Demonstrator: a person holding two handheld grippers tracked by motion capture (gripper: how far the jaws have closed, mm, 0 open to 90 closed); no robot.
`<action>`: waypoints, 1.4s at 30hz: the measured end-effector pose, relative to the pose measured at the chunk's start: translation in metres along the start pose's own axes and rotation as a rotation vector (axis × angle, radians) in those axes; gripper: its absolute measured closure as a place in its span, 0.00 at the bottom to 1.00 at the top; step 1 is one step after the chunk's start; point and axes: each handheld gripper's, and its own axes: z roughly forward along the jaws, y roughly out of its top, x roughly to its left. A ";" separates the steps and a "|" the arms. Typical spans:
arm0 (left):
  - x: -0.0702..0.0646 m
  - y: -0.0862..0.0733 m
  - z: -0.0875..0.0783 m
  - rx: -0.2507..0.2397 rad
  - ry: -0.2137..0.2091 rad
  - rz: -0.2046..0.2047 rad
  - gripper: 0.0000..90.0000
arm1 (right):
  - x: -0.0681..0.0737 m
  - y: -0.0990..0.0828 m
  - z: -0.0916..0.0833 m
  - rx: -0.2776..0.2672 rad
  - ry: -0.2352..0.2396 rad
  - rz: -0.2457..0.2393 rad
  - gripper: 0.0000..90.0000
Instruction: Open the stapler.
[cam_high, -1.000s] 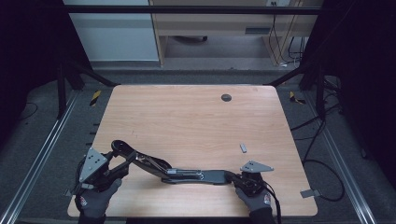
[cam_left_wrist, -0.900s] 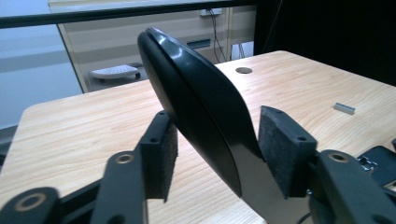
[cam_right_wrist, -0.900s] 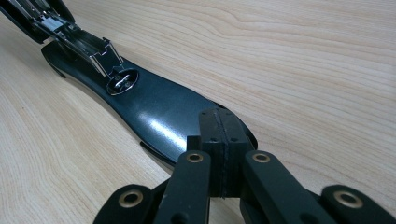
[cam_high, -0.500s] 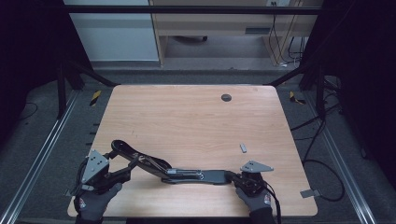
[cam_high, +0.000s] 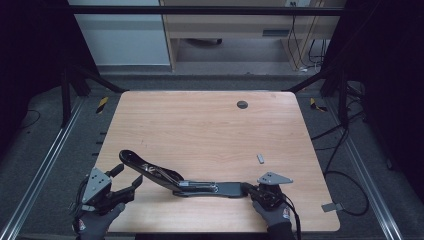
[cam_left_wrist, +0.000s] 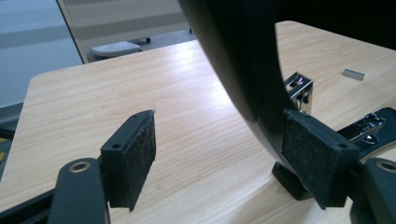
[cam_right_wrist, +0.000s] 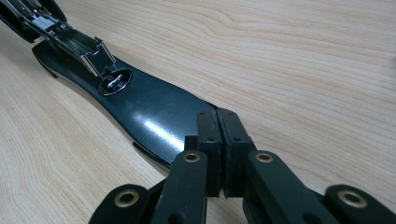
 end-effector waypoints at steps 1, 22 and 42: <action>0.001 -0.001 0.000 0.005 0.001 0.004 0.29 | 0.000 0.000 0.000 0.000 0.000 -0.001 0.99; 0.013 -0.022 0.012 0.059 0.062 -0.055 0.38 | -0.001 0.006 -0.003 -0.018 -0.013 -0.020 0.97; 0.020 -0.049 0.035 0.155 0.132 -0.045 0.55 | -0.027 0.031 -0.029 -0.030 -0.126 -0.025 0.89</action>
